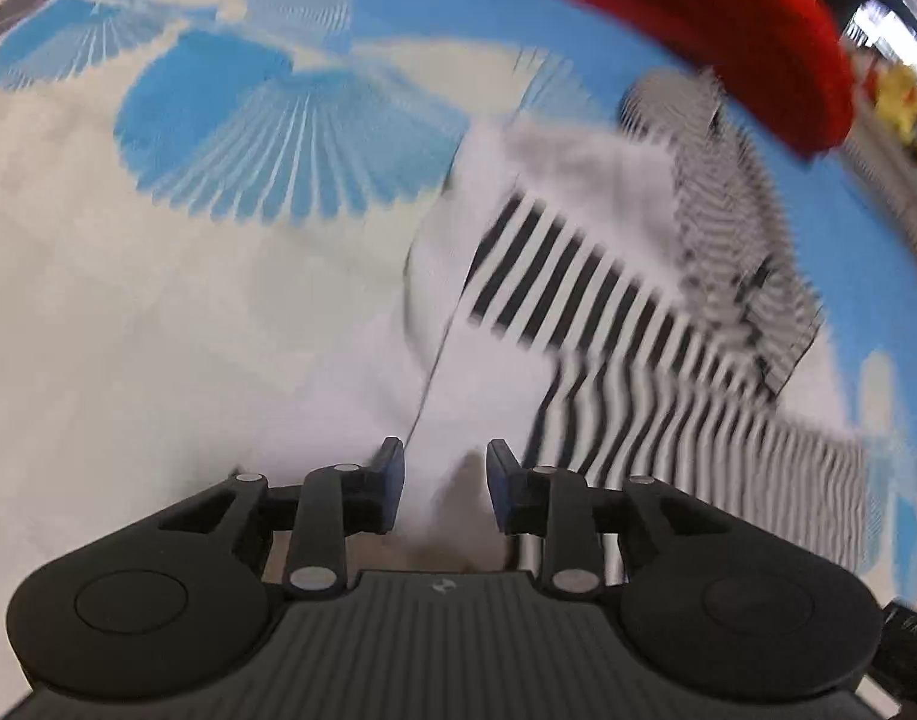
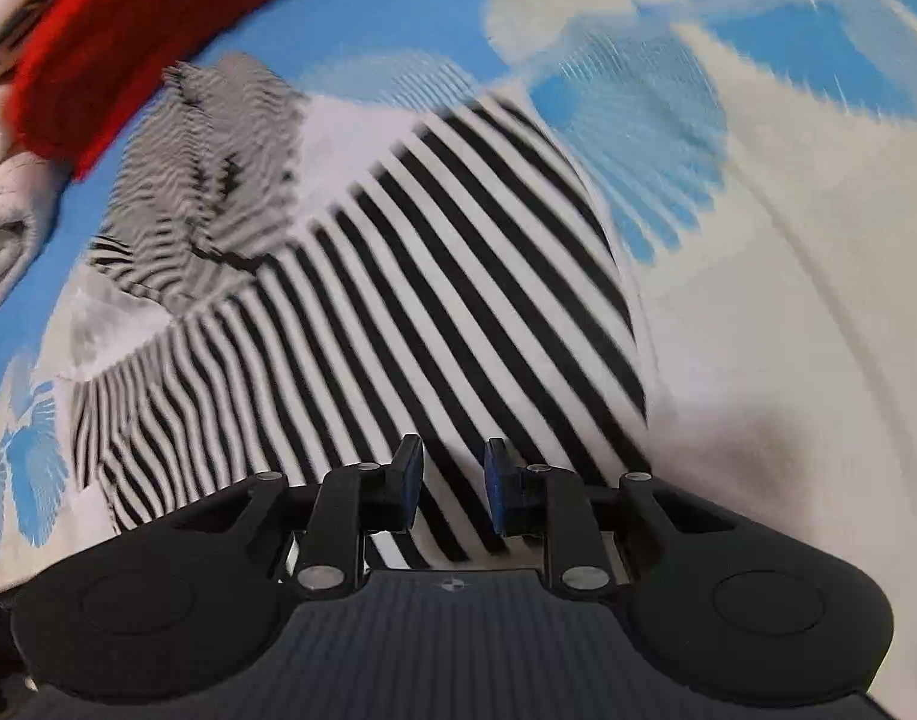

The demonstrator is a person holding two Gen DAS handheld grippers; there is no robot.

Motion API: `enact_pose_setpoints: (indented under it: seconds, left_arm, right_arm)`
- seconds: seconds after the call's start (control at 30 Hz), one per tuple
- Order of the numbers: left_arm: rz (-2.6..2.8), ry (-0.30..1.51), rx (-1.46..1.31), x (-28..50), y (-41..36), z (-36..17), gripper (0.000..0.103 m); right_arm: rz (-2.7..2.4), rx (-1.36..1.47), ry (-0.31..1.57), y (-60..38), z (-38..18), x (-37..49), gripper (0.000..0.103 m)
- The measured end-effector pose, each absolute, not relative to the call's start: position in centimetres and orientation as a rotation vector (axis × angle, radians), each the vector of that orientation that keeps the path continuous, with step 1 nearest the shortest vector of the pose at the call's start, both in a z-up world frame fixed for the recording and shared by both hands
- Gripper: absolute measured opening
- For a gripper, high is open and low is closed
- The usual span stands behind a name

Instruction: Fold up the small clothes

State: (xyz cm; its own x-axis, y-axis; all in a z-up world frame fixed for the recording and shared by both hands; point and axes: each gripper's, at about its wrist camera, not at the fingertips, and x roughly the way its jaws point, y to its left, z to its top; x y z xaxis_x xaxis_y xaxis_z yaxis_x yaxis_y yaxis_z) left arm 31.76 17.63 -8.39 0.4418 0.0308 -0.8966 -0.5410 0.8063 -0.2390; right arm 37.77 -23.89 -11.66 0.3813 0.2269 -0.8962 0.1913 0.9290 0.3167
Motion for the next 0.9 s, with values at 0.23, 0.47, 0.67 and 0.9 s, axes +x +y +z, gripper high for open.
enact_pose_setpoints:
  seconds: [0.23,0.47,0.67,0.9]
  left_arm:
    - [0.46,1.187,-0.643,31.9,18.5,-10.4,0.036]
    - [0.402,0.8,-0.5,33.1,16.3,1.1,0.062]
    - [0.41,0.734,-0.387,33.8,14.8,3.4,0.066]
    - [0.366,0.708,-0.245,33.7,13.8,3.8,0.067]
  right_arm:
    - [0.01,0.403,1.228,-24.2,-13.0,38.6,0.023]
    - [0.012,0.316,1.121,-22.8,-10.2,38.3,0.024]
    - [0.091,0.203,0.869,-19.4,-5.3,37.8,0.024]
    - [0.12,0.104,0.755,-16.6,-3.6,38.5,0.025]
